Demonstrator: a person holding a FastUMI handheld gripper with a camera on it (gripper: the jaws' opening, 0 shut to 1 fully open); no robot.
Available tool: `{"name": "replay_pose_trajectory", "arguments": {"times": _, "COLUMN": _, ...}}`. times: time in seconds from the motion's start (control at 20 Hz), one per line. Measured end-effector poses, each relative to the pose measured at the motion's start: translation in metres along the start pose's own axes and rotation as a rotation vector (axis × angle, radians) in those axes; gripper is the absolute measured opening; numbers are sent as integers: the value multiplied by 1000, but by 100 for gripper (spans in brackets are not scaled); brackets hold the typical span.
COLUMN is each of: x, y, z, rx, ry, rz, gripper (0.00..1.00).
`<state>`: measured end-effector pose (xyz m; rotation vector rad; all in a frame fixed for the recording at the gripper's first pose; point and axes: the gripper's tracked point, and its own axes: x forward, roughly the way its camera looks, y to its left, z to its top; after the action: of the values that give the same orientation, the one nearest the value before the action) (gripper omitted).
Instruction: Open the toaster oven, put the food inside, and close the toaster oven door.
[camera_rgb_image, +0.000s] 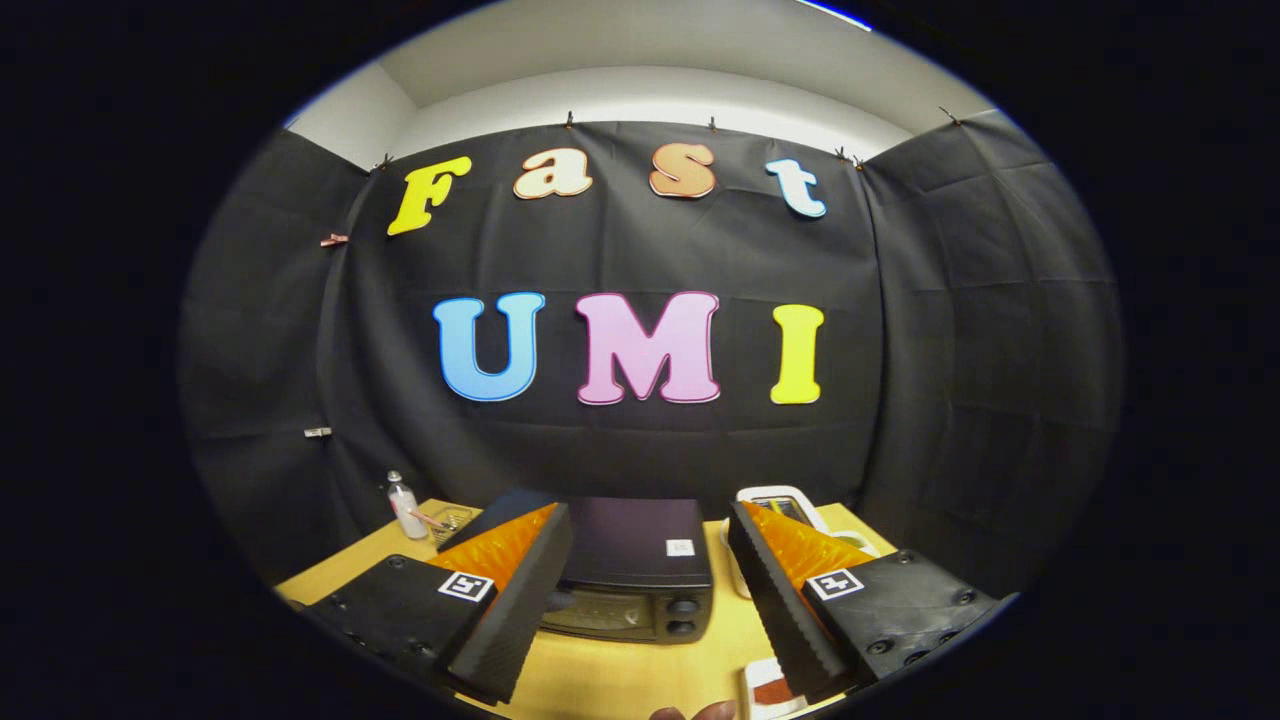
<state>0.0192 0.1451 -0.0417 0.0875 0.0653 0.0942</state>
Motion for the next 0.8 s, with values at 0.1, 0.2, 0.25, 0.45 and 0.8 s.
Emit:
{"name": "replay_pose_trajectory", "arguments": {"times": 0.1, "x": 13, "y": 26, "z": -14, "rx": 12, "ry": 19, "rz": 8, "gripper": 97}}
{"name": "replay_pose_trajectory", "arguments": {"times": 0.2, "x": 26, "y": 48, "z": -31, "rx": 12, "ry": 38, "rz": 10, "gripper": 97}}
{"name": "replay_pose_trajectory", "arguments": {"times": 0.25, "x": 34, "y": 57, "z": -44, "rx": -4, "ry": 53, "rz": 7, "gripper": 97}}
{"name": "replay_pose_trajectory", "arguments": {"times": 0.45, "x": 61, "y": 84, "z": -108, "rx": -49, "ry": 170, "rz": 1, "gripper": 97}}
{"name": "replay_pose_trajectory", "arguments": {"times": 0.8, "x": 97, "y": 97, "z": -168, "rx": -20, "ry": 311, "rz": -36, "gripper": 98}}
